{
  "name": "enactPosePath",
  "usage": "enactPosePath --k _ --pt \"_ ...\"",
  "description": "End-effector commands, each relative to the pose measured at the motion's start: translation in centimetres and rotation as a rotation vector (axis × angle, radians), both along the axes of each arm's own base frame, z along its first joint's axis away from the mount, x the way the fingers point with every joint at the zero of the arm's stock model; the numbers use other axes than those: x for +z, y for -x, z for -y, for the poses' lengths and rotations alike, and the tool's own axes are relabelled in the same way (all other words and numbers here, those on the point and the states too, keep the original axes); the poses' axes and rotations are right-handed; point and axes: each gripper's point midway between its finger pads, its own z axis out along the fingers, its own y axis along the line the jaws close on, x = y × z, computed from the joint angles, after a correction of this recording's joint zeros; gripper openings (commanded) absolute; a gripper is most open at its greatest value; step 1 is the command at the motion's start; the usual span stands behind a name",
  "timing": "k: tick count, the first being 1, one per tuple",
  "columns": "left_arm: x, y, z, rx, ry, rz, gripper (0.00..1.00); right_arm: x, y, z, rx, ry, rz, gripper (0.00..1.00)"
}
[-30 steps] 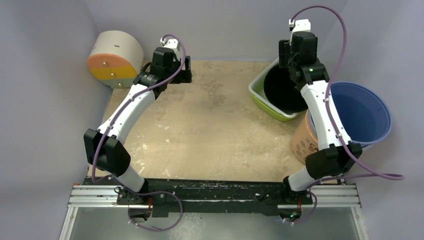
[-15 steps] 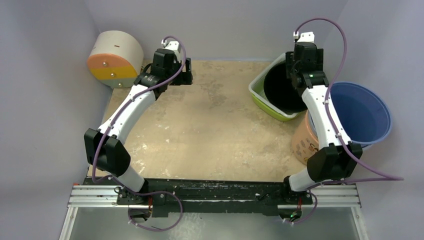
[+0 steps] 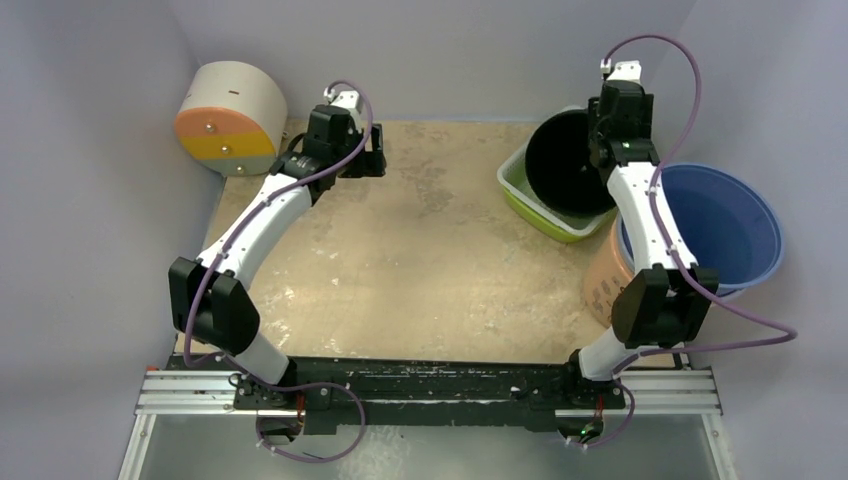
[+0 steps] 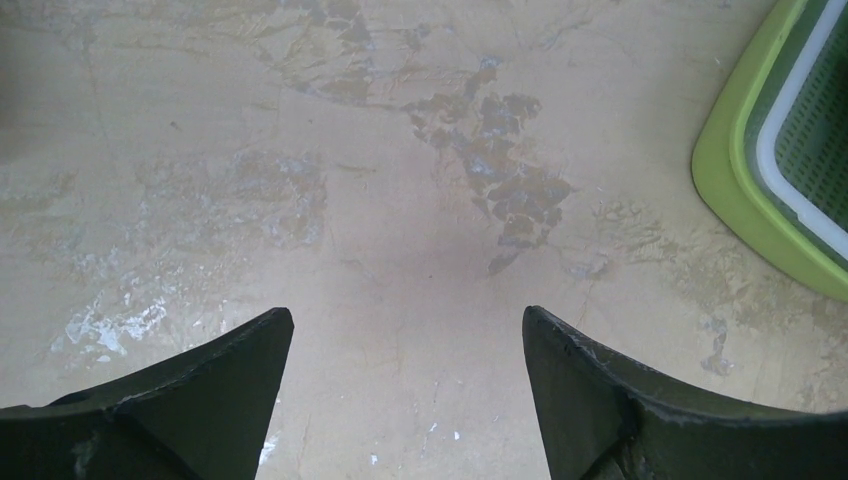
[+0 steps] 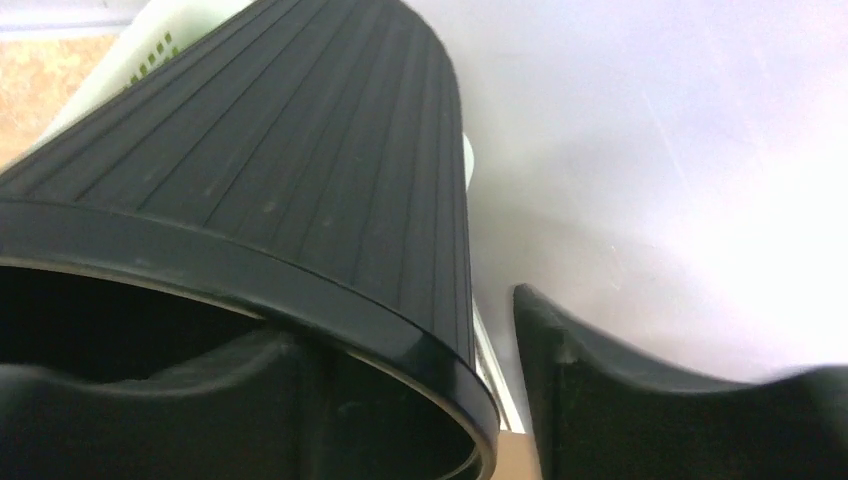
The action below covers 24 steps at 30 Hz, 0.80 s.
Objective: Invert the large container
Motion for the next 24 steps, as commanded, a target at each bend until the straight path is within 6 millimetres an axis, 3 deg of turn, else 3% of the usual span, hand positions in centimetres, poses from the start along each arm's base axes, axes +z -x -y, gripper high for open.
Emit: enactPosePath --k 1,3,4,5,10,14,19,24 --pt "2.7 0.4 0.2 -0.003 0.043 0.077 0.82 0.3 -1.3 -0.1 0.014 -0.025 0.047 0.51" --pt "2.5 0.3 0.0 0.0 0.028 0.077 0.82 0.4 -1.1 0.2 -0.008 -0.026 0.062 0.12" --pt "2.5 0.3 -0.2 0.004 0.024 0.078 0.82 0.6 -1.0 0.2 -0.013 -0.029 0.07 0.03" --pt "2.4 0.3 -0.2 0.006 0.021 0.078 0.82 0.9 -1.0 0.3 -0.018 -0.028 0.077 0.0" --pt "2.7 -0.1 0.0 0.005 0.029 0.088 0.82 2.9 -0.2 0.3 -0.028 -0.039 0.128 0.0" --pt "4.0 -0.6 -0.3 0.031 0.027 0.109 0.8 6.9 0.7 0.2 -0.025 -0.048 0.224 0.0" --pt "7.4 -1.1 -1.5 0.107 0.025 0.165 0.77 12.6 1.7 -1.7 0.066 -0.14 0.342 0.0" --pt "10.3 -1.2 -3.0 0.191 0.032 0.225 0.77 16.8 2.1 -5.2 0.235 -0.213 0.404 0.0"
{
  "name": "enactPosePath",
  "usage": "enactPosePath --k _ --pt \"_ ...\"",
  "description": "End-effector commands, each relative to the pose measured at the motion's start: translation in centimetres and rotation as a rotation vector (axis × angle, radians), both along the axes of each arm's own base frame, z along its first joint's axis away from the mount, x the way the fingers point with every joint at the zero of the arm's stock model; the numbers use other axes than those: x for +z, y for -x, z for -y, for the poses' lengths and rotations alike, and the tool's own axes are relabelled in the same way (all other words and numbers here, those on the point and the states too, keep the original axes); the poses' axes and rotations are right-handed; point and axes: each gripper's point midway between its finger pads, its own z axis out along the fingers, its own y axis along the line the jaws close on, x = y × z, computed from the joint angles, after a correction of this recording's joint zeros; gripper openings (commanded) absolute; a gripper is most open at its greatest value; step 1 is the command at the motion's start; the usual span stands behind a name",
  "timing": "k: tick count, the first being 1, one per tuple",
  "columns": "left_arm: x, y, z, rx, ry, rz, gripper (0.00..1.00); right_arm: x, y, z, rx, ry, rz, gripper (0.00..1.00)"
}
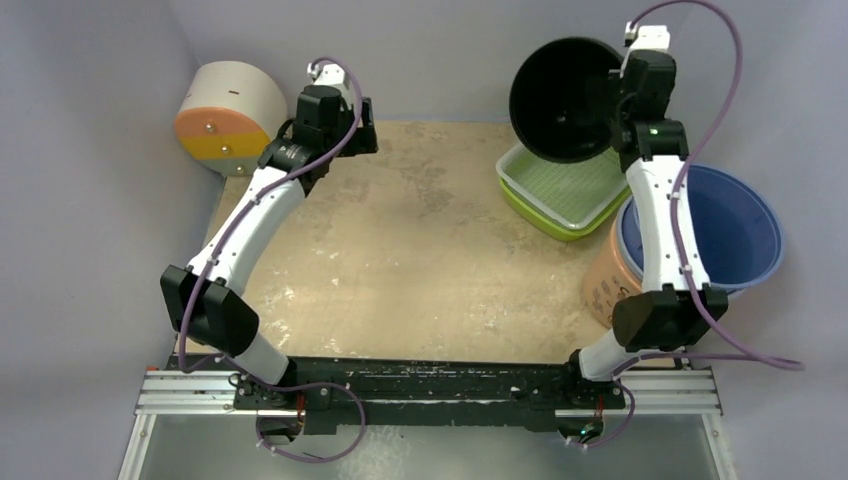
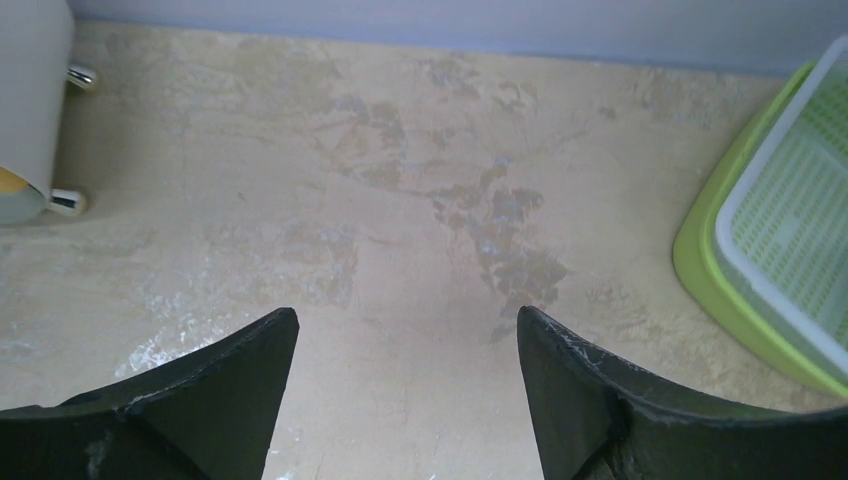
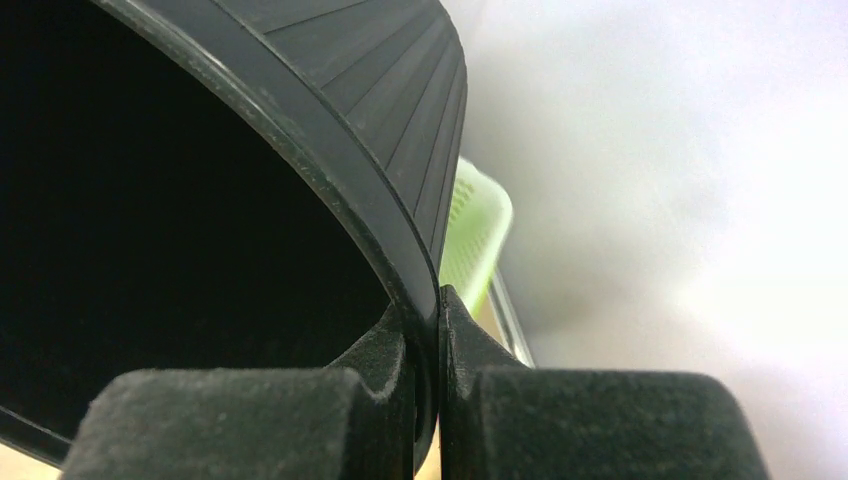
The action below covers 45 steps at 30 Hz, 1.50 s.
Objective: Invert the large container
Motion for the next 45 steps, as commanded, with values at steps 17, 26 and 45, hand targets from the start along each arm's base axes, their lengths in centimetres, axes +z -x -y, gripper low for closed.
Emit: enactPosePath --k 17,26,45 --pt "11.9 4.2 -15.1 0.506 0.026 0.266 0.78 5.8 -0.3 -28.6 0.968 -0.816 0.156 0.0" --pt "13.4 5.5 -15.4 0.502 0.021 0.289 0.79 -0.9 -1.5 -31.6 0.748 -0.657 -0.177 0.0" --pt "11.6 4.7 -14.5 0.459 0.023 0.244 0.79 -5.4 -0.6 -29.0 0.638 -0.513 -0.336 0.37"
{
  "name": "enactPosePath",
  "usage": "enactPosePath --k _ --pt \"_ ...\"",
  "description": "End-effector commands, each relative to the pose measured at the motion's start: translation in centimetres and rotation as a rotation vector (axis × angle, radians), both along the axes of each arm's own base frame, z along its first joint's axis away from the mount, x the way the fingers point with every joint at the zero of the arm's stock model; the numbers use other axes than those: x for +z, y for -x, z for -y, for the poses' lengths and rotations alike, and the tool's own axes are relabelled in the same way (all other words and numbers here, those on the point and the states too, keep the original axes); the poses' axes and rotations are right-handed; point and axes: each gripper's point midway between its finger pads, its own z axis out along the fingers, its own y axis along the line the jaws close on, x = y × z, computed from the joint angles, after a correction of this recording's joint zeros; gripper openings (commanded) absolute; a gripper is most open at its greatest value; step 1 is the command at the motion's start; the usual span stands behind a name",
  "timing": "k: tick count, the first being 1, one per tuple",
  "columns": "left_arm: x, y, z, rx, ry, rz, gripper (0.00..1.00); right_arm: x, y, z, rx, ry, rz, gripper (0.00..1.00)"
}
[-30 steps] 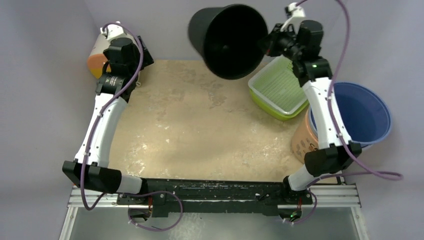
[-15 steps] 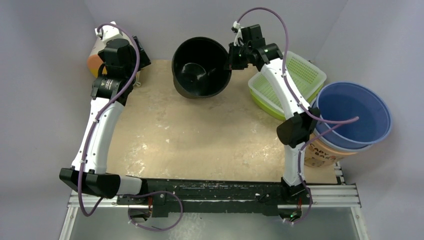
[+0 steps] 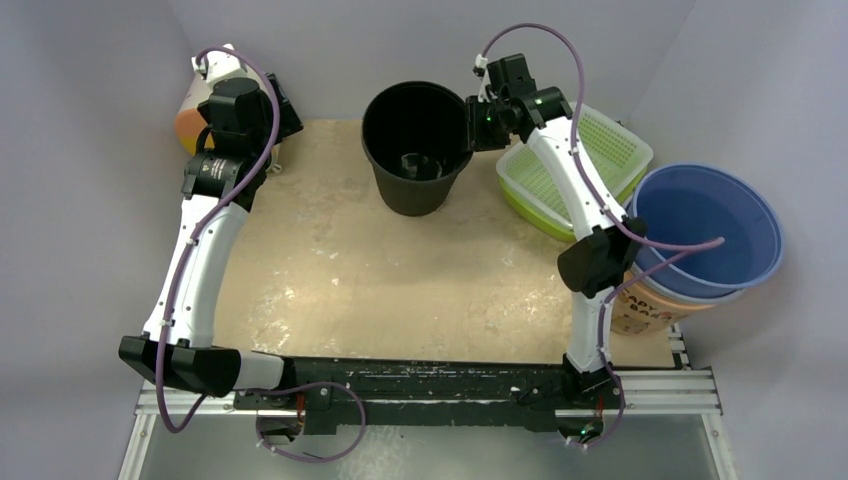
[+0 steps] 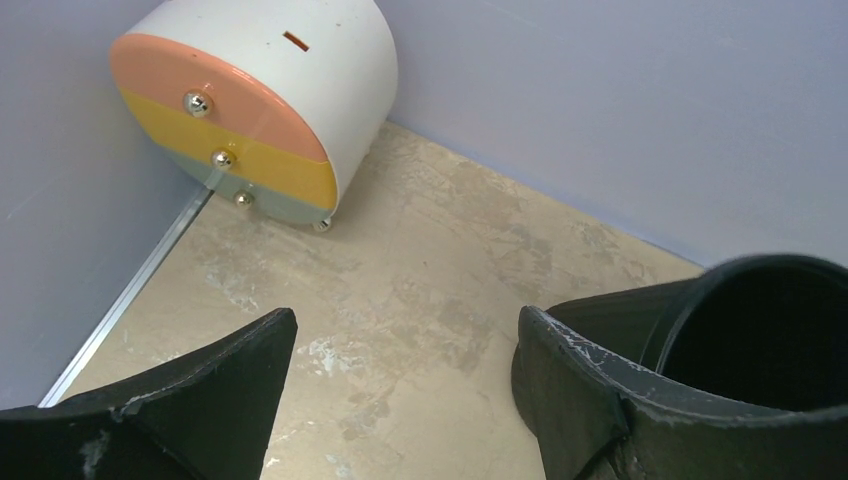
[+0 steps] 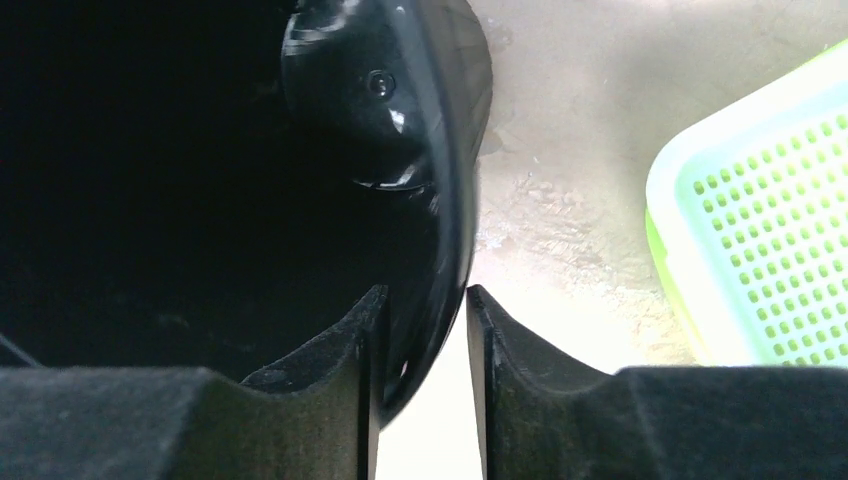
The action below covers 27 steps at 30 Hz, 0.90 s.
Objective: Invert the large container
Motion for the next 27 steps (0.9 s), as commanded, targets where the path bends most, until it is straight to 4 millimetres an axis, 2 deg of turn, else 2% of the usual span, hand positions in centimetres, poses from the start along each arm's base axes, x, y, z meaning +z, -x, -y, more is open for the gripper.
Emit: enactPosePath --k 1,4,8,12,15,17,19,22,24,27 --pt "1.5 0.0 0.2 -0.018 0.0 0.045 0.79 6.0 -0.3 0.2 0.024 -0.025 0.178 0.39" --pt "1.2 -0.1 0.3 -0.018 0.002 0.038 0.79 9.3 -0.3 0.3 0.039 -0.026 0.292 0.42" --pt "0.6 -0.3 0.4 -0.018 0.01 0.029 0.79 14.1 0.4 0.3 0.082 -0.005 0.459 0.58" --pt "-0.1 -0.7 0.8 -0.031 0.025 0.017 0.79 17.6 2.1 -1.1 0.181 0.003 0.594 0.6" --pt "-0.6 -0.9 1.1 -0.041 0.034 0.009 0.79 19.2 3.7 -3.3 0.304 0.009 0.678 0.69" --pt "-0.9 -0.9 1.1 -0.041 0.034 0.004 0.79 18.9 4.8 -5.3 0.421 -0.023 0.687 0.71" --pt "-1.2 -1.0 1.1 -0.039 0.034 0.0 0.79 17.6 6.0 -7.6 0.534 -0.073 0.653 0.72" --pt "-1.4 -0.9 1.0 -0.035 0.031 -0.004 0.79 14.9 7.3 -11.3 0.644 -0.058 0.609 0.71" --pt "-1.3 -0.8 1.0 -0.034 0.031 -0.002 0.79 12.8 7.5 -13.3 0.675 -0.033 0.573 0.71" --pt "-1.3 -0.7 0.9 -0.035 0.034 -0.001 0.79 10.3 7.3 -15.1 0.696 -0.017 0.523 0.68"
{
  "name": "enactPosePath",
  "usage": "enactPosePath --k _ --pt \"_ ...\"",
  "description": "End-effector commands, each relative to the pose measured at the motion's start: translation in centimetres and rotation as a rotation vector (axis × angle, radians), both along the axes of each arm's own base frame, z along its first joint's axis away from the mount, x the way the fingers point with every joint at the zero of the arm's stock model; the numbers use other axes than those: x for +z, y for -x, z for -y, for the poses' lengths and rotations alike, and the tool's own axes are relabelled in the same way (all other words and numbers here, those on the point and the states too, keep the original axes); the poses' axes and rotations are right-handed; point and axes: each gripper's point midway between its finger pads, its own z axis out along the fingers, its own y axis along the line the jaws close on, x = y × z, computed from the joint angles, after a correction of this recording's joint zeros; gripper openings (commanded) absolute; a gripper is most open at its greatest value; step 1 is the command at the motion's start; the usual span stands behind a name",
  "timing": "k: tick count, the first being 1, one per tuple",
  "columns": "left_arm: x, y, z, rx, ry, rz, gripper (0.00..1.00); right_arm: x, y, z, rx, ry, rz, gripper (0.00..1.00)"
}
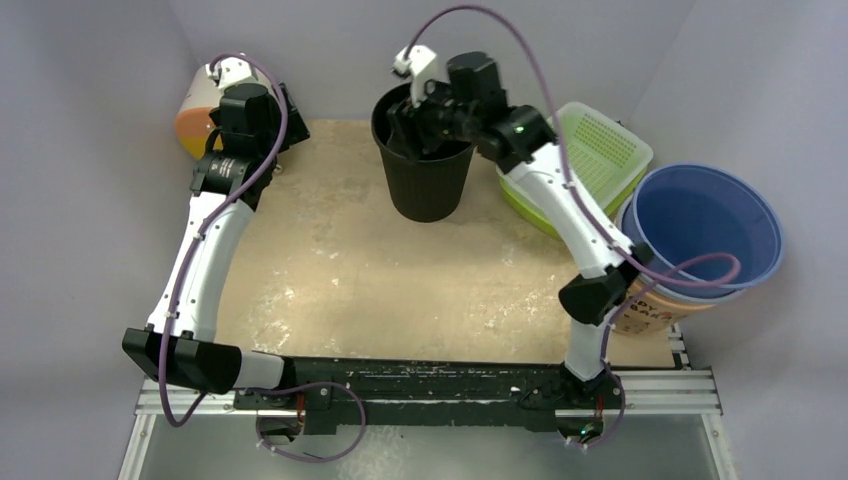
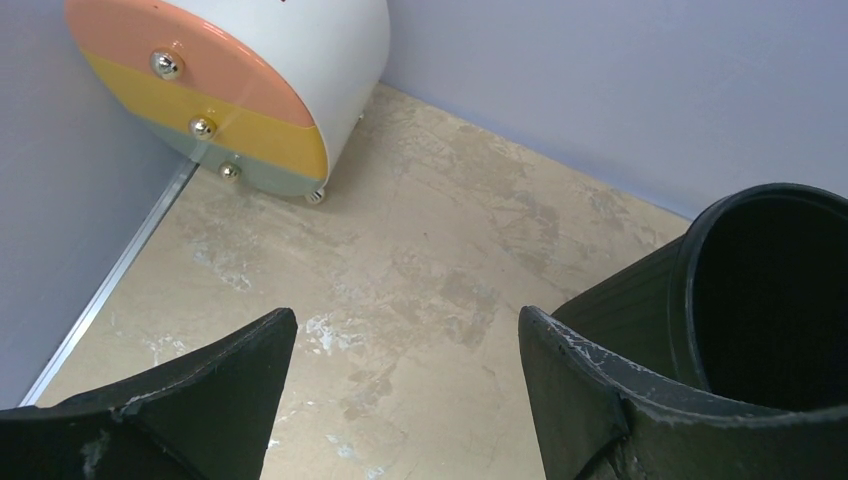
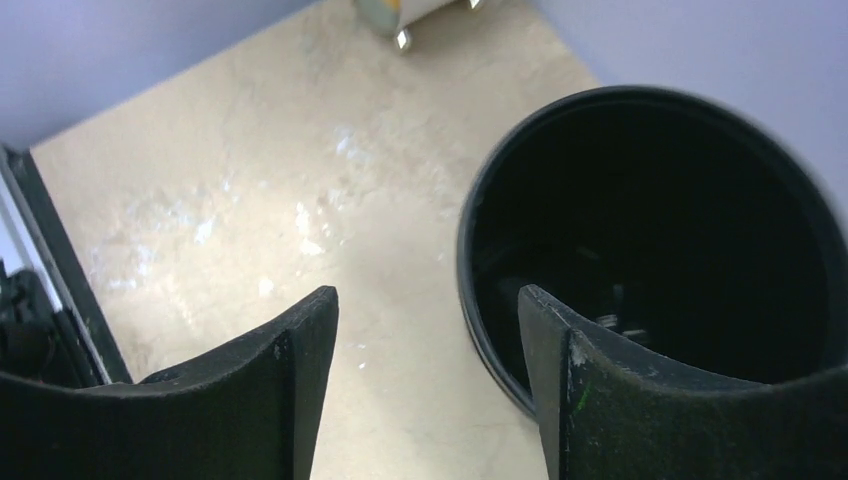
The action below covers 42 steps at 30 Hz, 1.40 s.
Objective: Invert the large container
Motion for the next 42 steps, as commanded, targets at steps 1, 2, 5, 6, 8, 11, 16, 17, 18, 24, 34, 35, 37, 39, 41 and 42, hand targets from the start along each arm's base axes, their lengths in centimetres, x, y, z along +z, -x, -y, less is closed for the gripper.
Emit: enactPosePath --k 1,2,5,6,8,11,16,17,18,24,34,35,37,39,41,42 --pt "1.5 -0.1 0.2 -0.002 0.027 0.062 0.79 -5.0 0.0 -3.6 0.083 0.084 -0.052 0.67" --pt "1.5 0.0 0.2 -0.003 0.026 0.063 0.79 -5.7 0.0 -4.1 0.086 0.096 -0.059 0.66" --pt "1.2 0.3 0.2 -0.002 0.029 0.06 0.79 -7.4 -0.3 -4.7 0.067 0.133 -0.07 0.65" --pt "1.2 0.5 0.2 -0.002 0.032 0.06 0.79 -7.8 -0.5 -4.7 0.058 0.141 -0.076 0.65" --pt "0.9 0.6 0.2 -0.006 0.036 0.058 0.79 -8.4 -1.1 -4.3 0.017 0.162 -0.072 0.64" --pt "0.6 0.9 0.3 -0.009 0.041 0.053 0.79 -8.8 -2.0 -3.7 -0.036 0.185 -0.057 0.61" --pt "0.5 1.2 0.2 -0.005 0.041 0.057 0.79 -9.1 -2.9 -3.0 -0.099 0.204 -0.036 0.57" --pt "0.4 1.2 0.1 -0.003 0.04 0.056 0.79 -9.3 -3.1 -2.8 -0.108 0.21 -0.033 0.56" --pt "0.5 1.3 0.1 -0.001 0.039 0.058 0.79 -9.6 -3.2 -2.7 -0.117 0.22 -0.033 0.56" --pt "0.2 1.3 0.1 0.0 0.04 0.055 0.79 -10.5 -3.8 -2.0 -0.152 0.262 -0.027 0.25" --pt "1.7 1.4 0.1 0.001 0.048 0.085 0.79 -6.5 -2.1 -3.2 -0.067 0.153 -0.017 0.0" --pt "2.0 1.5 0.0 0.003 0.047 0.089 0.79 -5.0 -1.3 -3.8 -0.024 0.105 -0.014 0.0" --pt "3.3 1.8 -0.5 0.03 0.04 0.108 0.79 -2.0 -0.2 -4.7 0.037 0.014 0.003 0.0" --pt "4.9 2.3 -1.3 0.065 0.034 0.141 0.79 0.6 0.9 -5.5 0.089 -0.069 0.01 0.0" --pt "6.4 2.8 -1.7 0.083 0.036 0.175 0.79 2.1 1.4 -6.0 0.123 -0.133 0.0 0.0" --pt "7.0 3.0 -1.8 0.087 0.038 0.19 0.79 2.4 1.3 -6.0 0.113 -0.149 -0.002 0.0"
